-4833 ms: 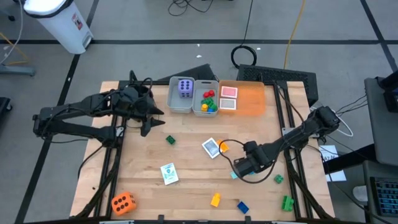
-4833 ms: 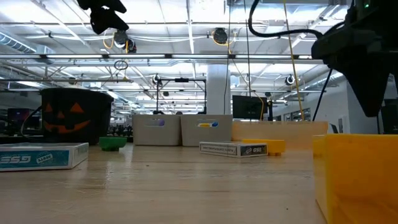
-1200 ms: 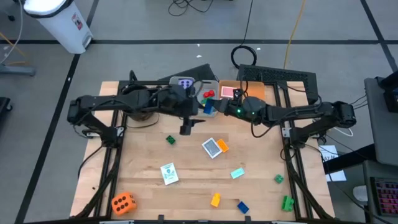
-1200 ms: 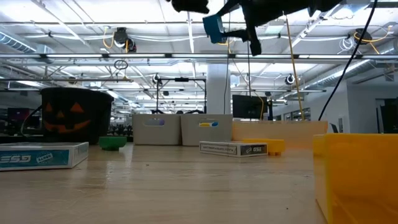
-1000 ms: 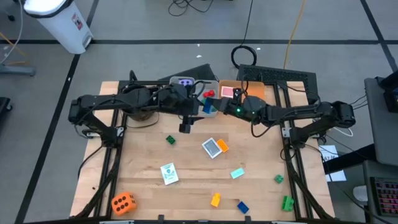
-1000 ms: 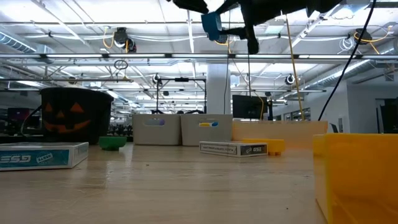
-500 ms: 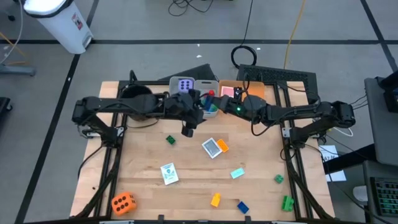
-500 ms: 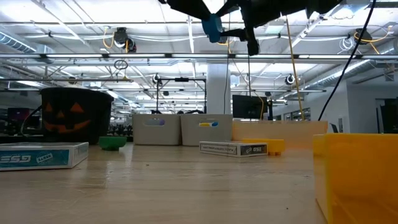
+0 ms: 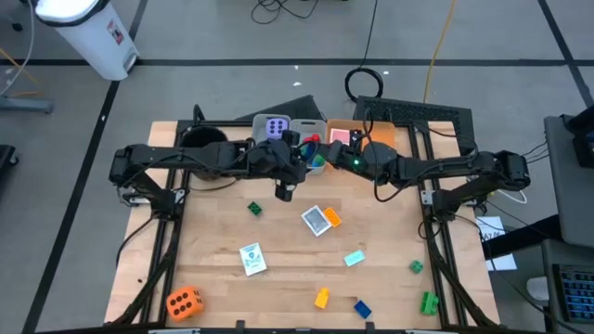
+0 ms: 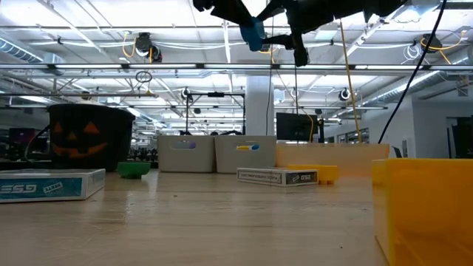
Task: Pick & Place Toys
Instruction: Put the blue gamepiece into the right gray bin
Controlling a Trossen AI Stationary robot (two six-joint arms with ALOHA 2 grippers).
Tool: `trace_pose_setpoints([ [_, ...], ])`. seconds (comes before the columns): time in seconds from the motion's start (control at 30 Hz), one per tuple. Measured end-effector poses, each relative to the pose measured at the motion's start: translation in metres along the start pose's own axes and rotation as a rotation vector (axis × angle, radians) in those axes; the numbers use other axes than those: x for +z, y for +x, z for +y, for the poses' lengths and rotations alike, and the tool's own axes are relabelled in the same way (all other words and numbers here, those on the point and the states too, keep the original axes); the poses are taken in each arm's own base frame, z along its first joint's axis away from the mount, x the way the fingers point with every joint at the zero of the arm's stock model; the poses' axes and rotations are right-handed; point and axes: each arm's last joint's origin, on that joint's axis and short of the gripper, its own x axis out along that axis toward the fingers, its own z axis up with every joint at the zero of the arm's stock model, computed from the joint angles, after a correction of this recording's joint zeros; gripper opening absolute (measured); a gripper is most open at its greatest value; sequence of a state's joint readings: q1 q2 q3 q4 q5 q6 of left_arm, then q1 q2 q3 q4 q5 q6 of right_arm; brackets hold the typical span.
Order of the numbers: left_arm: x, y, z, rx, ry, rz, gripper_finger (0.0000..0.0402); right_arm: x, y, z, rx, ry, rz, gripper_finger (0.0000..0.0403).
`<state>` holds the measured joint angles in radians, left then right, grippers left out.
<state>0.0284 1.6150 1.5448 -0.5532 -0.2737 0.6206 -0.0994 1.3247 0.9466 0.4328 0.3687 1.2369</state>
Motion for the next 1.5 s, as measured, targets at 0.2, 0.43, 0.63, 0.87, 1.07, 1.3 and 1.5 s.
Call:
trace_pose_setpoints([
  [0.2, 0.002, 0.0, 0.002, 0.021, -0.006, -0.019, 0.0023, 0.0, 0.0, 0.0, 0.002, -0.003, 0.001, 0.0166],
  [0.43, 0.002, 0.0, 0.002, 0.016, -0.009, -0.022, 0.0018, 0.0, 0.0, 0.0, 0.002, -0.003, 0.001, 0.0166],
  [0.63, 0.002, 0.0, 0.002, 0.014, -0.009, -0.023, 0.0008, 0.0, 0.0, 0.001, 0.008, -0.047, 0.0, 0.0175],
  [0.87, 0.009, -0.009, 0.01, 0.02, -0.029, -0.033, 0.0004, 0.006, -0.001, 0.009, 0.073, -0.067, -0.03, 0.0206],
  [1.07, 0.017, -0.023, 0.026, 0.029, -0.057, -0.058, 0.0002, 0.019, 0.003, 0.011, 0.127, -0.102, -0.043, 0.0246],
  [1.3, 0.013, -0.033, 0.04, 0.009, -0.156, -0.082, 0.0002, 0.037, 0.007, 0.012, 0.204, -0.141, -0.075, 0.0273],
  [1.5, 0.006, -0.052, 0.054, -0.021, -0.259, -0.136, 0.0002, 0.049, 0.006, 0.013, 0.224, -0.179, -0.128, 0.027],
])
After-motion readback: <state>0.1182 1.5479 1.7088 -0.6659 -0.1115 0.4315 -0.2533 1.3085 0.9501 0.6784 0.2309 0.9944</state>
